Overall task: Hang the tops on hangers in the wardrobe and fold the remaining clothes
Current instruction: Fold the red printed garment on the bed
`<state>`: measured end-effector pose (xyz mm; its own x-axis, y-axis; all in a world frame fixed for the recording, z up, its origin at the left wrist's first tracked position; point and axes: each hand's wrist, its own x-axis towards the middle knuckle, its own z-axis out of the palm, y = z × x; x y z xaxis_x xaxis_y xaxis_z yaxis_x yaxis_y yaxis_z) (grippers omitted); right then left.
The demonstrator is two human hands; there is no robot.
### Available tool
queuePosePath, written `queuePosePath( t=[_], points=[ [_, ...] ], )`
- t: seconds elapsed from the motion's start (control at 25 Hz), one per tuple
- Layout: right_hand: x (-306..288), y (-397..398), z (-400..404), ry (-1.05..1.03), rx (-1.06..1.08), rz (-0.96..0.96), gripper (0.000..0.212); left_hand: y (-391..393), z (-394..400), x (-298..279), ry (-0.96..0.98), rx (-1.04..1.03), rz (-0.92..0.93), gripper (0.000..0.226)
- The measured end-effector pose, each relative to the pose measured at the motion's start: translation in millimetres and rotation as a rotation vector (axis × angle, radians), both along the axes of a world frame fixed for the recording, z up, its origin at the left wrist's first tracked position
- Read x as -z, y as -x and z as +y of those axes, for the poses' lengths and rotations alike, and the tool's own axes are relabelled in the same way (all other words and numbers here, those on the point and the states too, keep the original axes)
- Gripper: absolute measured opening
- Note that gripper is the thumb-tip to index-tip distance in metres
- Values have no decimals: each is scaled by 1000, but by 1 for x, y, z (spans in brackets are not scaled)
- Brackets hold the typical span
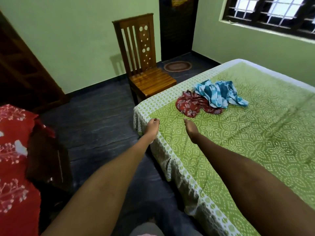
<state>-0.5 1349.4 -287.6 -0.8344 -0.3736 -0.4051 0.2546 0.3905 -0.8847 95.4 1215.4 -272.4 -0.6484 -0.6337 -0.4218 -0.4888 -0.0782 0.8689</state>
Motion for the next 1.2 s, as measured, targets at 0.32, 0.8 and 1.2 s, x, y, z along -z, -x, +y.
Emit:
queuePosePath(
  t=[0.32, 0.8, 1.2],
  points=[
    [40, 122, -74, -13, 235, -31, 44, 159, -91, 28, 31, 285, -112, 43],
    [131, 309, -146, -180, 348, -283, 38, 383, -176, 122, -48, 426, -364, 40],
    [242, 438, -151, -174, 626, -534, 27, 544, -205, 244, -100, 548, -534, 40]
  ],
)
